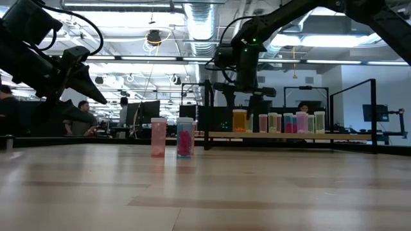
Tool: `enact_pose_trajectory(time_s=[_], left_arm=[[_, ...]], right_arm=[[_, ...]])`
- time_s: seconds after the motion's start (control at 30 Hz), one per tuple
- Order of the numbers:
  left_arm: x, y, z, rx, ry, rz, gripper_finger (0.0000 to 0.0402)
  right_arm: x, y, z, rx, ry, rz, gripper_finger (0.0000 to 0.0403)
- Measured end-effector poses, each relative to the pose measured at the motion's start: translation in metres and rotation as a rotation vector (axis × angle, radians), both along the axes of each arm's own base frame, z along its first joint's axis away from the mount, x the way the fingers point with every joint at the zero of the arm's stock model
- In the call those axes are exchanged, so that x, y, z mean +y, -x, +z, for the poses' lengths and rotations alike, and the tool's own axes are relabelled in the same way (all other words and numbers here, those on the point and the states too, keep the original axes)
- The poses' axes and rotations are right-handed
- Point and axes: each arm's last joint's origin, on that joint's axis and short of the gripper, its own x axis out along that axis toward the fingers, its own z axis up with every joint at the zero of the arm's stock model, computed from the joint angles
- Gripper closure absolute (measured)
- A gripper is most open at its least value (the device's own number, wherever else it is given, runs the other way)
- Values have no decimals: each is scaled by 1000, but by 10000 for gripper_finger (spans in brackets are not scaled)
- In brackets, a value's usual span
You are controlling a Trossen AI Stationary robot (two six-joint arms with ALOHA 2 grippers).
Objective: Pick and place medicine bottles onto shelf by color
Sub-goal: Put the orange pill bottle on the shelf, then put the pink pill bottle on the shelf
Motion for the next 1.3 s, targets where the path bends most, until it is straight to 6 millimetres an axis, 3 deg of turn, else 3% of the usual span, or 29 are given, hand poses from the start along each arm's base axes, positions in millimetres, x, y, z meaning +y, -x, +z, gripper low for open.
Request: enact_pose_trajectory(time_s=[0.43,0.7,1.0,1.3], left_arm=[[0,0,0,0,0,0,137],[0,0,0,0,0,0,137],[0,0,0,0,0,0,137],[0,0,0,0,0,0,137]], right_arm=[[1,0,1,2,-1,19,108],[10,-3,11,22,-7,76,75],[23,-6,34,53,-14,148,43],[47,1,65,159,-82,193,44]])
